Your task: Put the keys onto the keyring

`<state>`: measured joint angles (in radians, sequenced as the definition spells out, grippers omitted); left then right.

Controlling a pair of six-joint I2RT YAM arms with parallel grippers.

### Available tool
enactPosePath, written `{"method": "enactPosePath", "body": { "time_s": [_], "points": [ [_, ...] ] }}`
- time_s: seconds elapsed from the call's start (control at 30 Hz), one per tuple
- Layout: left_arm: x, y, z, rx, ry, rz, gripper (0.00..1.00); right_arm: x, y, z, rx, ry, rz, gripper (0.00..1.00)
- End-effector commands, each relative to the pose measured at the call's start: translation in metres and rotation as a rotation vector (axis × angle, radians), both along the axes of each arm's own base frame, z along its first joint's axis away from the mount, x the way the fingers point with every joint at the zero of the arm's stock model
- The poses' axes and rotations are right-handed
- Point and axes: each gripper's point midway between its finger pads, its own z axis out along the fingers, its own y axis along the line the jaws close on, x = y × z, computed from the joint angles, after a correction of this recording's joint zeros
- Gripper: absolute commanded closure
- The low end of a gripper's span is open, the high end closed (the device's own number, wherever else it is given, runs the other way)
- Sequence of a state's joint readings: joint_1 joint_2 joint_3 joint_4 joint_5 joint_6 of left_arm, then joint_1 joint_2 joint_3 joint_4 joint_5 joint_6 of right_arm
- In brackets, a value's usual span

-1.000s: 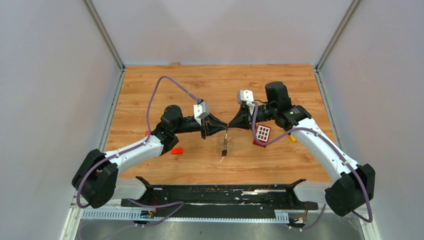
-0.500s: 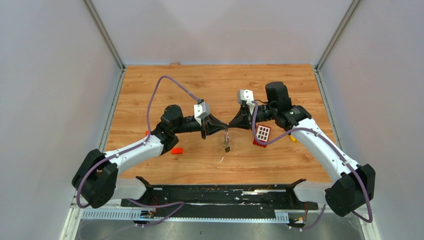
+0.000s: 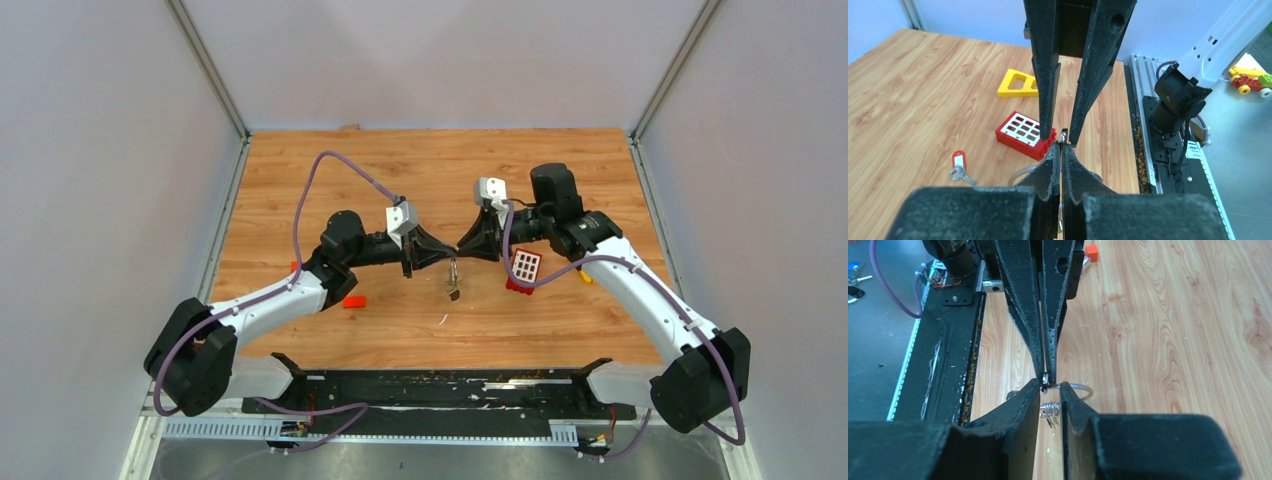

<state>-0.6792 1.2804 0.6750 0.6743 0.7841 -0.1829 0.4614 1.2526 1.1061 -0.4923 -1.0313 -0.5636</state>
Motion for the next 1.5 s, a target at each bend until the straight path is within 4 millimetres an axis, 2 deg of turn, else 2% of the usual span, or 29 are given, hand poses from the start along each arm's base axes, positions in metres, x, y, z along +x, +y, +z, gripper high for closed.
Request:
{"method": "enactPosePath", "body": {
  "time_s": [0.0,0.13,0.43,0.7,0.93,1.2,1.37,1.47],
  "points": [
    [0.001,-0.001,0.029,-0.089,-0.045,0.017,1.00,0.006,-0.002,0.013,0.022,-0.051,-0.031,0.74],
    [0.001,0.001,0.029,-0.091,-0.041,0.025,1.00,0.007,-0.007,0.018,0.035,-0.061,-0.046,0.64],
    [-0.005,0.005,0.032,-0.120,-0.049,0.008,1.00,-0.004,-0.017,0.017,0.045,-0.073,-0.018,0.63],
    [-0.018,0.007,0.036,-0.136,-0.058,-0.050,1.00,0.001,-0.022,0.015,0.037,-0.063,-0.050,0.63],
    [-0.012,0.006,0.030,-0.082,-0.002,-0.035,1.00,0.005,-0.027,0.007,0.008,-0.054,-0.084,0.64],
    [-0.017,0.004,0.025,-0.063,0.038,-0.074,1.00,0.005,-0.031,0.001,-0.019,-0.065,-0.097,0.66],
    [-0.013,0.003,0.024,-0.033,0.054,-0.053,1.00,0.019,-0.037,-0.012,-0.076,-0.059,-0.177,0.69],
    [-0.010,0.004,0.024,-0.016,0.057,-0.036,1.00,0.029,-0.043,-0.026,-0.136,-0.054,-0.215,0.68]
  ]
}}
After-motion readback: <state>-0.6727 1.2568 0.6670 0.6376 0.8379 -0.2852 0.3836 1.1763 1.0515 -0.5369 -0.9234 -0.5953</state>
